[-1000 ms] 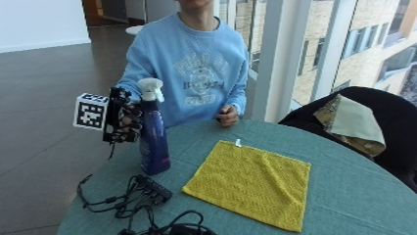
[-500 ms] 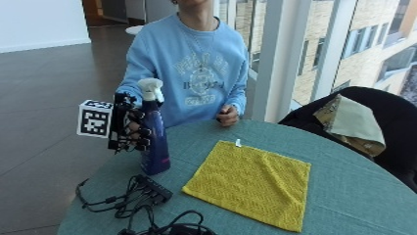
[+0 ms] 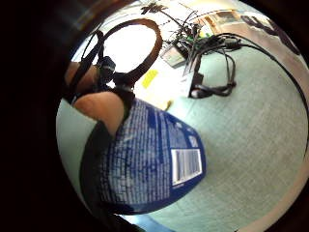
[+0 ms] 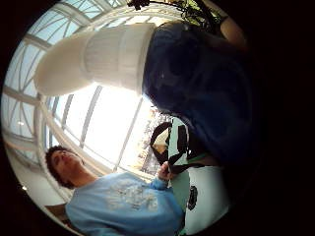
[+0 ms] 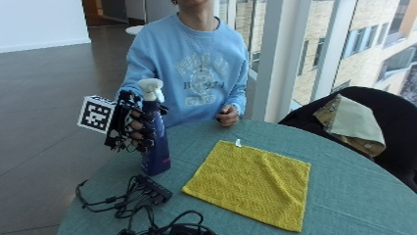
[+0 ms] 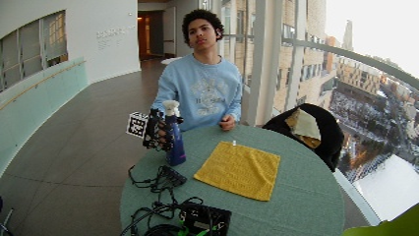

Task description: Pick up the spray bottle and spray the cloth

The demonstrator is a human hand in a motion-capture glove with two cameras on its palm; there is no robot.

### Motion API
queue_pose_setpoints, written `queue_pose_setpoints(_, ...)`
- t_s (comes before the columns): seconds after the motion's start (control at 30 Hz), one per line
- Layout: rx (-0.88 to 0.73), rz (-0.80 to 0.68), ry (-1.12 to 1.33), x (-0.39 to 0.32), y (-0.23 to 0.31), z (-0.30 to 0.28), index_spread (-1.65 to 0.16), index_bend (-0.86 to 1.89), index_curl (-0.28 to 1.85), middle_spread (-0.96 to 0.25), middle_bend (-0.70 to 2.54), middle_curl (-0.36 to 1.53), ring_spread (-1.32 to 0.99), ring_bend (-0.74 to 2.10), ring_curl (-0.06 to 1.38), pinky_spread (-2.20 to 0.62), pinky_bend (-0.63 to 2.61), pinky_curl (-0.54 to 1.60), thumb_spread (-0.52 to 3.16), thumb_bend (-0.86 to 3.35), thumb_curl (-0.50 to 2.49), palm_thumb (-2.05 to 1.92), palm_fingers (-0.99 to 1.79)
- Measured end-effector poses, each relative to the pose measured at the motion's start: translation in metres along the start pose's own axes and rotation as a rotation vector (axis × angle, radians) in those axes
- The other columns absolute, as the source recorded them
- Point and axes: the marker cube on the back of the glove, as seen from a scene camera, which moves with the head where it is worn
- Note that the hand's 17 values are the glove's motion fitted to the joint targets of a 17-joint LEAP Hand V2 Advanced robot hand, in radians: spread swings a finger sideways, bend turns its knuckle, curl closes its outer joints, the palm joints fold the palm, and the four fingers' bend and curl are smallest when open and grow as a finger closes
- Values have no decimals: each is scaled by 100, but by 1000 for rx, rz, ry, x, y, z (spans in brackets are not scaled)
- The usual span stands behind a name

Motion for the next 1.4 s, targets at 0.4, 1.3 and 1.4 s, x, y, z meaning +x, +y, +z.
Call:
queue_pose_setpoints(0.4, -125, -20, 69, -24, -29, -5, -29, 11, 29, -11, 23, 42, -3, 42, 36, 19, 25, 36, 84, -2, 46, 89, 105)
queue_pose_setpoints(1.3, -813, 163, 651, -68, -135, 73, -25, 9, 26, -8, 24, 44, 0, 47, 37, 16, 30, 38, 77, -3, 57, 88, 109)
queue_pose_setpoints(1.4, -852, 181, 706, -68, -137, 77, -24, 9, 26, -8, 25, 44, 0, 47, 37, 16, 30, 38, 77, -3, 58, 87, 108)
